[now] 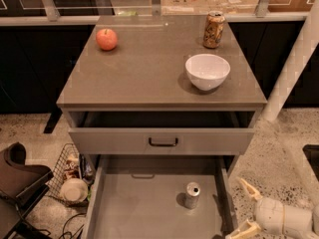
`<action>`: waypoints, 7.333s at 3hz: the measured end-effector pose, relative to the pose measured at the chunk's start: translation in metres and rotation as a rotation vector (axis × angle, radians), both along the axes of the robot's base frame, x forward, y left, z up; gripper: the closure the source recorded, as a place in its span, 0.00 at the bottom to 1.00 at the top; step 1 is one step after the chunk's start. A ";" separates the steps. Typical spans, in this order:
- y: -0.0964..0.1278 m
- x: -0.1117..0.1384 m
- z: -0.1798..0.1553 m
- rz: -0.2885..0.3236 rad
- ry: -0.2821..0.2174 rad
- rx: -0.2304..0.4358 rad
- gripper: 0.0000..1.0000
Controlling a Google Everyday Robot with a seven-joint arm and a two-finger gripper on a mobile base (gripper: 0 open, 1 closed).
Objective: Pick redbull can from middle drawer and place on counter
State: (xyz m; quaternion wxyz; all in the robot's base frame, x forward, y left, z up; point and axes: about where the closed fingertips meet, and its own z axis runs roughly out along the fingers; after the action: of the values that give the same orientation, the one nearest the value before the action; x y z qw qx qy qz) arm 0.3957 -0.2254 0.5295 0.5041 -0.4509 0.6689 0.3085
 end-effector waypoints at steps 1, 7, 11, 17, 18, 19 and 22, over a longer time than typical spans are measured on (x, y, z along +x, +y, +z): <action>0.023 0.005 -0.018 0.026 -0.002 0.023 0.00; 0.099 0.089 -0.087 0.068 -0.037 0.107 0.00; 0.108 0.089 -0.092 0.082 -0.035 0.126 0.85; 0.150 0.031 -0.004 0.238 0.047 0.131 1.00; 0.166 0.011 0.036 0.285 0.043 0.121 1.00; 0.181 -0.007 0.080 0.331 0.049 0.109 1.00; 0.212 -0.019 0.200 0.389 -0.015 0.096 1.00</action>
Offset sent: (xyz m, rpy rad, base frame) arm 0.0280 0.0578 -0.0578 0.0584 0.0023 0.0418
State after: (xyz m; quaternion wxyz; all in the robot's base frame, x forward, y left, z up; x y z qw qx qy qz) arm 0.3772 -0.0132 0.7292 0.4611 -0.5493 0.5499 0.4281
